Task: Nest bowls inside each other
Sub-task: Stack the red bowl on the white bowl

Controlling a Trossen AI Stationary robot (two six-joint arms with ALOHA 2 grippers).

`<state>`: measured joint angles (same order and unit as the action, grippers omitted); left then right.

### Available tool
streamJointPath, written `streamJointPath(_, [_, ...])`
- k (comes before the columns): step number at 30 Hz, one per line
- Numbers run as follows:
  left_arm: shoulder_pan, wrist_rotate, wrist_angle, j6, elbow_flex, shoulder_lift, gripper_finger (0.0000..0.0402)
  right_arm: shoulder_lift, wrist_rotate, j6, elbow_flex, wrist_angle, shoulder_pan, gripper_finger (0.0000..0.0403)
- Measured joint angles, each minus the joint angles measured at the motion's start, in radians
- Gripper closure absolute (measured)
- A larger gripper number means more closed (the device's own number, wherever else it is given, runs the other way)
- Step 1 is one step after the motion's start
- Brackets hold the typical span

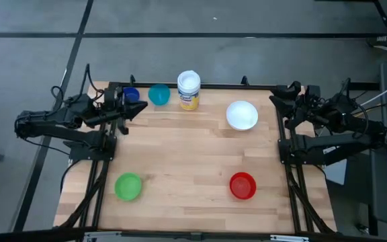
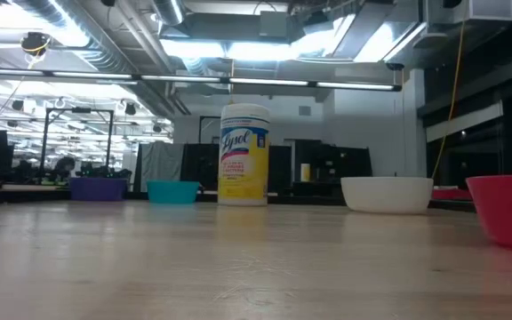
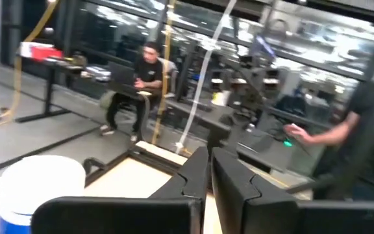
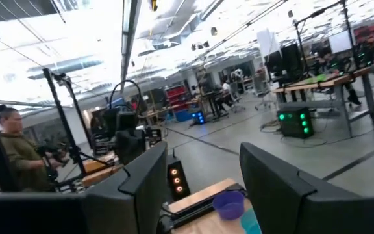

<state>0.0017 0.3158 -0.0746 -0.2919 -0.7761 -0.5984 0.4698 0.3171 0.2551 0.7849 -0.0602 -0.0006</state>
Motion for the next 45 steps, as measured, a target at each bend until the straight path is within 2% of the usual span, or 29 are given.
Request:
streamJointPath(4, [0.0,0.071,-0.024,-0.023,-0.001,-0.058,0.0364,0.004,0.011,0.035,0.0,-0.09,0.0,0.0211])
streamJointPath(8, [-0.001,0.093,-0.072,-0.083,-0.001,-0.16,0.0346,0.017,0.045,0.14,0.0,-0.382,0.0,0.0233])
streamJointPath(11, [-0.011,0.088,-0.016,-0.115,0.0,-0.244,0.0335,0.05,-0.043,0.244,0.0,-0.574,0.0,0.0254])
streamJointPath(17, [-0.047,0.094,0.099,-0.163,0.0,-0.376,0.0325,0.162,-0.332,0.364,-0.017,-0.994,0.022,0.0276])
streamJointPath(19, [-0.056,0.103,0.117,-0.192,0.0,-0.404,0.0325,0.177,-0.392,0.365,-0.057,-1.04,0.05,0.0274])
streamJointPath(23, [-0.085,0.131,0.132,-0.232,0.0,-0.444,0.0324,0.178,-0.54,0.411,-0.171,-0.944,0.113,0.0258])
streamJointPath(25, [-0.096,0.143,0.136,-0.24,0.0,-0.451,0.0324,0.178,-0.565,0.468,-0.225,-0.849,0.146,0.0247])
streamJointPath(31, [-0.1,0.146,0.124,-0.236,0.0,-0.448,0.0324,0.234,-0.564,0.691,-0.346,-0.507,0.233,0.0224])
streamJointPath(45, [-0.097,0.092,0.078,-0.218,-0.001,-0.444,0.0324,0.579,-0.535,0.907,-0.36,-0.18,0.369,0.0226])
